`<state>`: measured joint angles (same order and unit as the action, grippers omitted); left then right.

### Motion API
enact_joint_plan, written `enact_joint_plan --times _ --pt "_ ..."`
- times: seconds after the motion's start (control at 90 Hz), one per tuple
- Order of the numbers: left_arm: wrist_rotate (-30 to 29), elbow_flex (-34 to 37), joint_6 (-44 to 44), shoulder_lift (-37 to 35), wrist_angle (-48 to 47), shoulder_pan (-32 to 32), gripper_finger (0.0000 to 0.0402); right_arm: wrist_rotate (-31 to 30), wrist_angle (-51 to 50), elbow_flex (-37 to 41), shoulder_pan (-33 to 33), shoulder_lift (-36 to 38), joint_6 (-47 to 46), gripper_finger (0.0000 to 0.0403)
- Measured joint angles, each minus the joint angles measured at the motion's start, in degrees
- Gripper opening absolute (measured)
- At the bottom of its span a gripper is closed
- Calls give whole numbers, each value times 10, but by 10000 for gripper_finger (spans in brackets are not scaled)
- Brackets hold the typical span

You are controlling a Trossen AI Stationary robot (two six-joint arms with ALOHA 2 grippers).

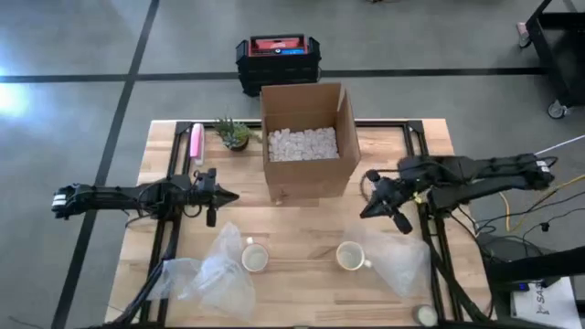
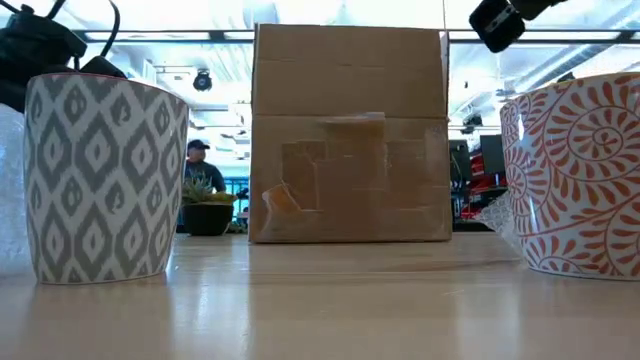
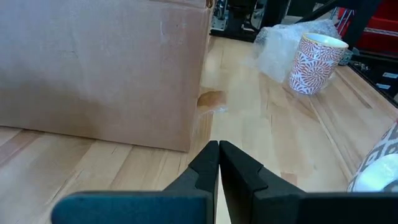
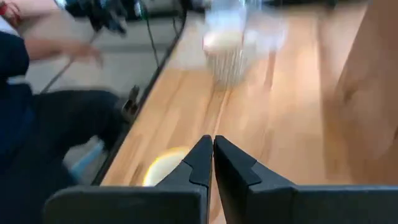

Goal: Wrap mug
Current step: Move the orange mug to the top right of the table

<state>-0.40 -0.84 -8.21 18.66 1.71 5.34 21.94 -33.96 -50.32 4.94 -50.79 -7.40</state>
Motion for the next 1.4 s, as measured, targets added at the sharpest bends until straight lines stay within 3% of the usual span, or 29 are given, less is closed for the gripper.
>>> enact_joint_plan --times 0.133,0.378,0.522,0.733,0.889,1.033,1.4 --pt "0 0 0 0 0 0 0 -28 -109 -41 42 -39 -39 12" --pt "-4 0 0 0 0 0 0 -182 -238 -40 135 -83 -133 96" --pt "-59 0 20 0 0 0 0 -211 -241 -7 170 -107 -213 150" --pt "-64 0 16 0 0 0 0 -221 -234 46 176 -155 -281 193" --pt "-65 0 2 0 15 0 0 -206 -186 61 177 -185 -275 195" --pt "-63 0 -116 0 46 0 0 -200 -134 61 177 -200 -258 182" --pt "-66 0 -185 1 135 0 0 -215 -95 61 177 -249 -200 117"
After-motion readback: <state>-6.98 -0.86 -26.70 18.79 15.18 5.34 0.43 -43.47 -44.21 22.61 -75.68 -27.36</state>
